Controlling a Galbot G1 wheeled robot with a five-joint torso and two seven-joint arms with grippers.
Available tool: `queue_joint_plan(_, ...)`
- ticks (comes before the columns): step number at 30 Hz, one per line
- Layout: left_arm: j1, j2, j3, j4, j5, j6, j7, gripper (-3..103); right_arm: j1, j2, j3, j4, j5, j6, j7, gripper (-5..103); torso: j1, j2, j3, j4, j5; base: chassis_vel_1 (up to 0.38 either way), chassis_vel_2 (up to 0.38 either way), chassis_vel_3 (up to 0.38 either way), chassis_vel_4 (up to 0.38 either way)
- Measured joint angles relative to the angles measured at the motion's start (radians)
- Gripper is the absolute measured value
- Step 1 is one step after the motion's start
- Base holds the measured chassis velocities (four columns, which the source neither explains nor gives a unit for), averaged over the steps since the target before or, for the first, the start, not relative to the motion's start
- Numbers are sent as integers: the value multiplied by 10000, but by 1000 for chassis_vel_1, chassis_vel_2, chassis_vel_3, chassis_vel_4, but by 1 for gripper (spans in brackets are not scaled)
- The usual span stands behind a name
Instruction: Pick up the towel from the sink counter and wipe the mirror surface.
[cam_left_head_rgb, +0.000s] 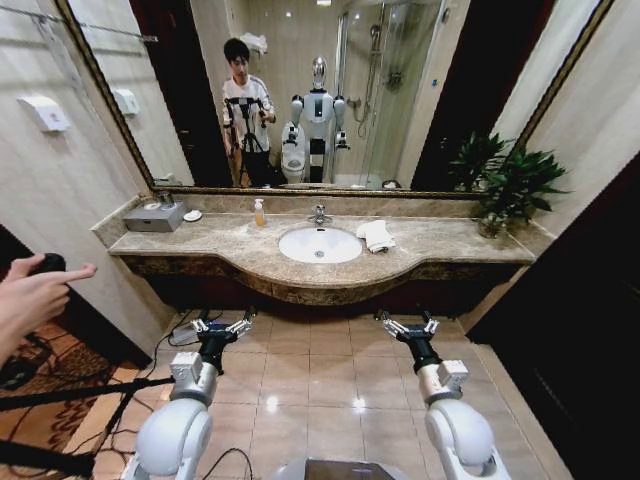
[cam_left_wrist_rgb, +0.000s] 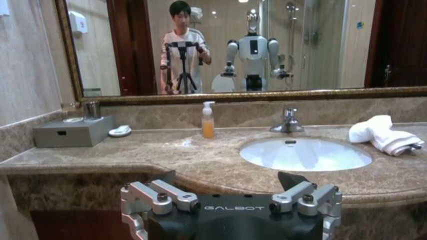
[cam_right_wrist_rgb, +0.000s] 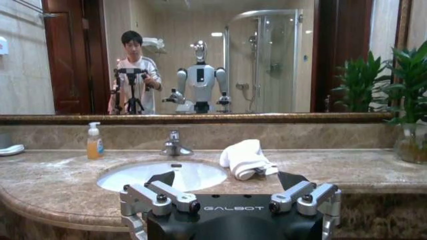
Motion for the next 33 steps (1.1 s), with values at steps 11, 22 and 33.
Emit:
queue_joint_plan(11,0,0,0,0,0,0,0,100,49,90,434,34,175,-194,-307,100,0,0,0,0,0,0,0,0,0)
queue_joint_plan(22,0,0,0,0,0,0,0,100,114,9,573,50,233,-315,-368,100,0,0,0,0,0,0,0,0,0)
queue_joint_plan(33,0,0,0,0,0,0,0,100,204,30,530,-29,211,-343,-412,100,-1,1,0,0,0,0,0,0,0)
